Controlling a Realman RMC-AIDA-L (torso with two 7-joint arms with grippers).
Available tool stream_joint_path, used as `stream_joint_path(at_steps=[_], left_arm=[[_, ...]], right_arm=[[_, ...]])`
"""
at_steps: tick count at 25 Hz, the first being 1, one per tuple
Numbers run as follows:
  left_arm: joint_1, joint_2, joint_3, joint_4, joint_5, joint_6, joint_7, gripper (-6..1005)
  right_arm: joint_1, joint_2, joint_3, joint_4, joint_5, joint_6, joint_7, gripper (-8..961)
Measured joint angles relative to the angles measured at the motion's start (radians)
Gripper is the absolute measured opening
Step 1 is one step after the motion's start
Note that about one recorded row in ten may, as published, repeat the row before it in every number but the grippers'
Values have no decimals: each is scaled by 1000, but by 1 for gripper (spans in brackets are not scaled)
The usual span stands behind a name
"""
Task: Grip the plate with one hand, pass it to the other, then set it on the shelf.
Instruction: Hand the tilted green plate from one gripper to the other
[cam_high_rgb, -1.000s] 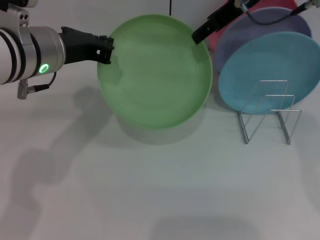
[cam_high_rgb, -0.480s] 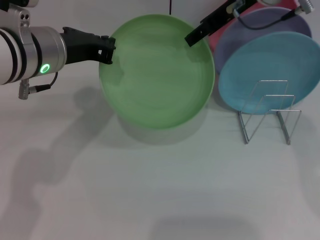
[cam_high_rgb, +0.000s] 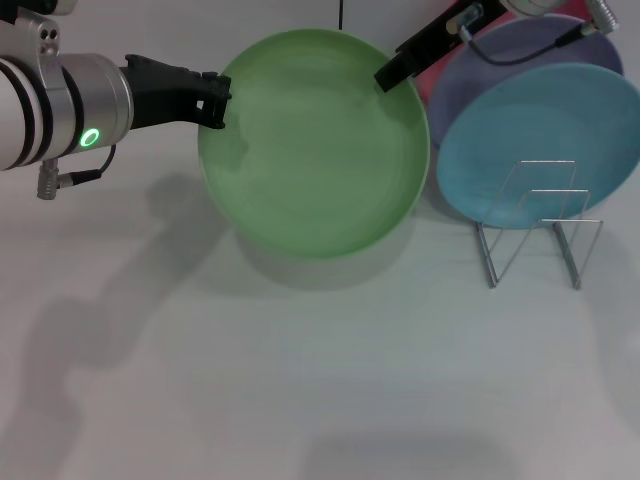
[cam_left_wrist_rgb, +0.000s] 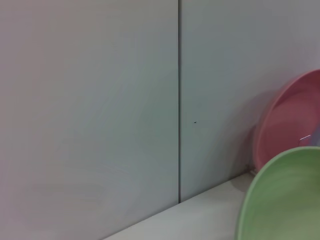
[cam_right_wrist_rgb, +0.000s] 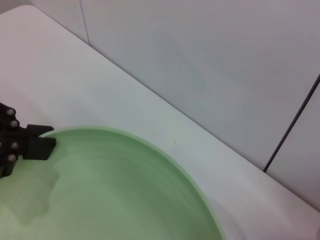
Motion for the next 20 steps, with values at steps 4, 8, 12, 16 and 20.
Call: stream_joint_path(at_steps=[4, 8, 12, 16, 20], left_arm=[[-1, 0, 0, 2, 0, -1, 0, 35], [-1, 0, 0, 3, 0, -1, 0, 35], [-1, 0, 0, 3, -2, -2, 0, 35], [-2, 1, 0, 3, -6, -2, 0, 35], [-2, 1, 0, 5, -7, -3, 0, 35]], right_arm=[[2, 0, 0, 1, 0, 1, 0, 495], [3, 0, -1, 2, 0, 2, -2, 444], [18, -3, -1, 42, 0, 5, -4, 403], [25, -5, -1, 69, 0, 12, -7, 362], [26, -5, -1, 77, 0, 15, -15, 325]])
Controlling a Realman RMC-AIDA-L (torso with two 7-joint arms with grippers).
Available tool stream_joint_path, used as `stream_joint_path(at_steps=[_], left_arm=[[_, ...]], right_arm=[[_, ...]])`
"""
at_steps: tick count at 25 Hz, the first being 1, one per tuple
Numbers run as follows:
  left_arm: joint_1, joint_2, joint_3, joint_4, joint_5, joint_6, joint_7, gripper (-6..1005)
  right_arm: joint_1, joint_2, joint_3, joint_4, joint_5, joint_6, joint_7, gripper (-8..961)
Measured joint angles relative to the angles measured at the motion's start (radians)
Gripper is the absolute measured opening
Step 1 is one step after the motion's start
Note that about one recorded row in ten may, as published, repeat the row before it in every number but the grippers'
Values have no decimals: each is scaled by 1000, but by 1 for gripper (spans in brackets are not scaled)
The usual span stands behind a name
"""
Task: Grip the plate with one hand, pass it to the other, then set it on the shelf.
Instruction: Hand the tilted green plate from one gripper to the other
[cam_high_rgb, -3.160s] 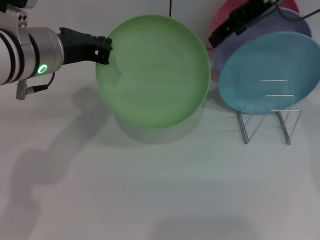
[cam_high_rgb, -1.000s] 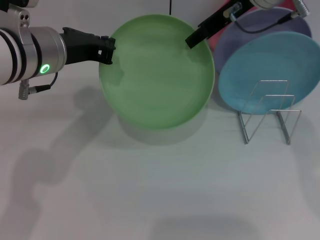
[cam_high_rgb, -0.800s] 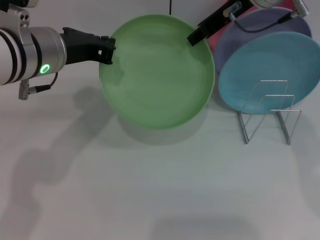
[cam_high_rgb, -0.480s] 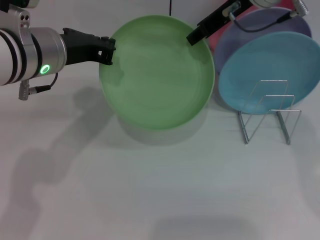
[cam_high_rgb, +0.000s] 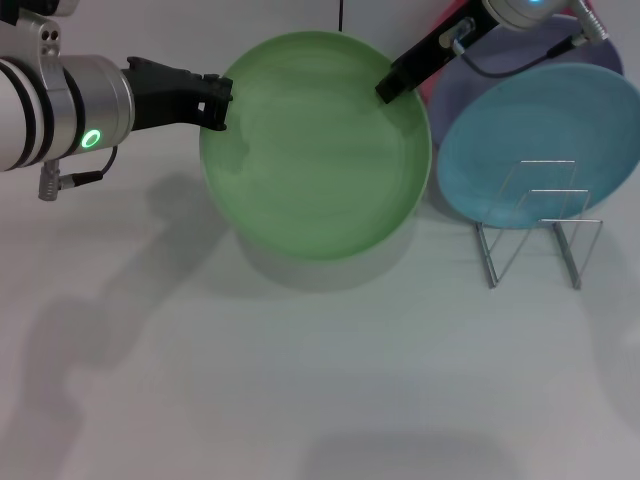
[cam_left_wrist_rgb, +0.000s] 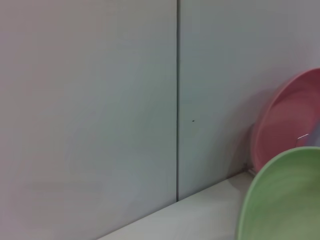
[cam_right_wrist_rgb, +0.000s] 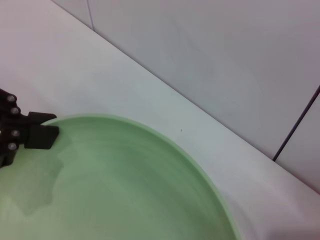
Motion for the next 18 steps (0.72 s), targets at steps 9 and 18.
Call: stream_joint_path(at_steps=[9, 18], left_arm=[[-3, 0, -2, 0, -3, -5, 0, 35], [3, 0, -7, 4, -40, 26, 28, 35]], right_arm=[[-3, 11, 0, -7, 0, 14, -81, 224], [-32, 28, 0, -39, -4, 49, -110, 25]])
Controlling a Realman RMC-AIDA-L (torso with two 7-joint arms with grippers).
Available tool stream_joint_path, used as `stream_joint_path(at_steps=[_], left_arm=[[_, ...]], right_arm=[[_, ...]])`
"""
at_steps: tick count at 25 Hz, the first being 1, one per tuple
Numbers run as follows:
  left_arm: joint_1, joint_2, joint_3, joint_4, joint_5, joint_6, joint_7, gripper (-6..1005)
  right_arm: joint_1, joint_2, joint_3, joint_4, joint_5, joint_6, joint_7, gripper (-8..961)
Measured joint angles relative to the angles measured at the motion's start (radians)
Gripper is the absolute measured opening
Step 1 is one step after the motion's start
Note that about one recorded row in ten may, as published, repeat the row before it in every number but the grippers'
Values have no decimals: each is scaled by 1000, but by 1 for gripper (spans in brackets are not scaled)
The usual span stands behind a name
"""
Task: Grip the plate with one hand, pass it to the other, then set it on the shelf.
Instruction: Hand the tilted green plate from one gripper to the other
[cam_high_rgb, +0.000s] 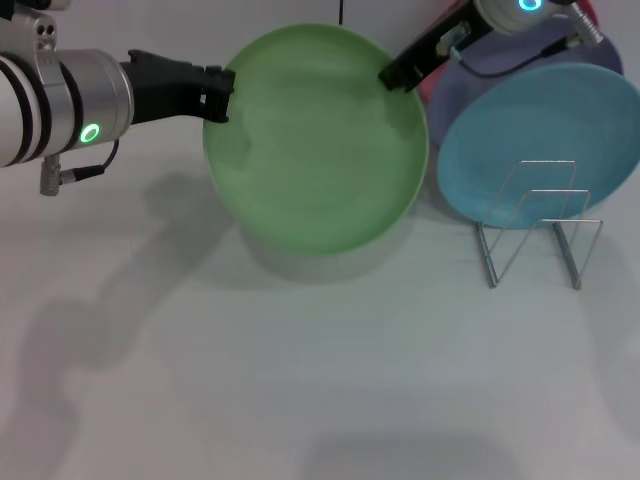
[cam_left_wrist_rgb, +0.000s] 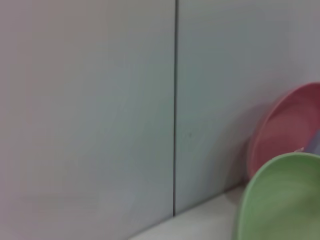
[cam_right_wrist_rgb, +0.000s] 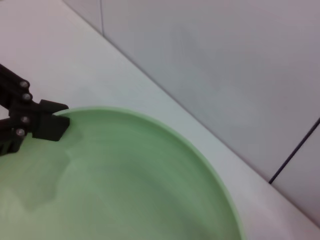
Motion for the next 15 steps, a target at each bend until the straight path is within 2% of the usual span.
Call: stream_joint_path(at_steps=[6, 15], left_arm=[[29, -4, 55, -8, -6, 119, 49, 58], [28, -3, 65, -33, -7, 129, 52, 396]], right_arm=[[-42, 1, 1, -108, -2, -44, 26, 25], [-61, 3, 0, -136, -21, -60, 34, 24]])
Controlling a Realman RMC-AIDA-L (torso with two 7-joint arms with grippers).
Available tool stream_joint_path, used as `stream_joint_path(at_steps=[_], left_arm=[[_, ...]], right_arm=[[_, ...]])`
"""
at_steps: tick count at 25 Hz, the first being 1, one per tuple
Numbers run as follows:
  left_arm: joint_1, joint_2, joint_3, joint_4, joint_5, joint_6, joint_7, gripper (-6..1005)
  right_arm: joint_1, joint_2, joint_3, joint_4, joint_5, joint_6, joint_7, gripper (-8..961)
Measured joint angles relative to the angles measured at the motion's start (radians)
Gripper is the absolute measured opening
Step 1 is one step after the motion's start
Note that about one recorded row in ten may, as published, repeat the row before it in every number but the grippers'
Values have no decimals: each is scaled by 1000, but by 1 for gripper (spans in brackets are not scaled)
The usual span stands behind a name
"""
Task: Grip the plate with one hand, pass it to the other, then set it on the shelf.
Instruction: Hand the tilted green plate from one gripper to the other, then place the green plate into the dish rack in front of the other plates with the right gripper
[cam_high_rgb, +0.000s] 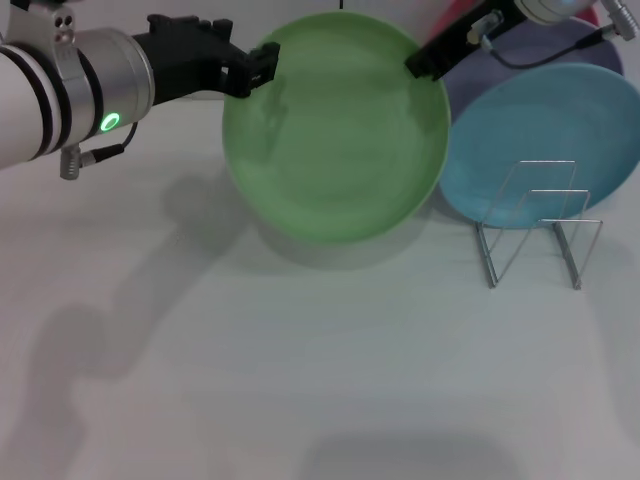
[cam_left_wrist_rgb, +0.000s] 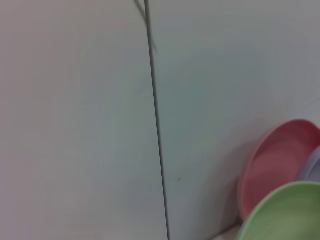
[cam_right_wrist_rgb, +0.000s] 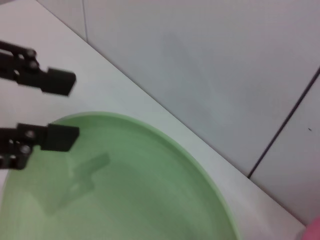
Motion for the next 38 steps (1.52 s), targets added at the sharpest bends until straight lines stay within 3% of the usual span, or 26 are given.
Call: stream_joint_path(at_steps=[8, 9, 10, 12, 14, 18, 24, 38], left_arm=[[36, 2, -2, -54, 9, 48, 9, 706], [82, 2, 11, -61, 8, 167, 26, 721], [82, 2, 11, -61, 8, 167, 26, 736], [133, 2, 41, -61, 6, 308, 35, 766], [179, 3, 71, -51, 5, 439, 33, 796], [188, 3, 81, -7, 4, 492, 34, 856], [192, -1, 146, 156, -1, 660, 13, 856], [202, -2, 209, 261, -8, 803, -50, 856]], right_arm=[[-31, -4, 1, -130, -71, -40, 0, 24], [-44, -9, 1, -196, -75, -68, -5, 24], [-49, -13, 2, -228, -75, -82, -7, 24], [-55, -17, 3, -263, -75, -102, -11, 24], [-69, -20, 5, -383, -75, -168, -37, 24], [-75, -21, 3, -484, -76, -241, -65, 24], [-137, -16, -5, -688, -104, -368, -183, 24], [-227, -7, -23, -777, -154, -415, -383, 24]])
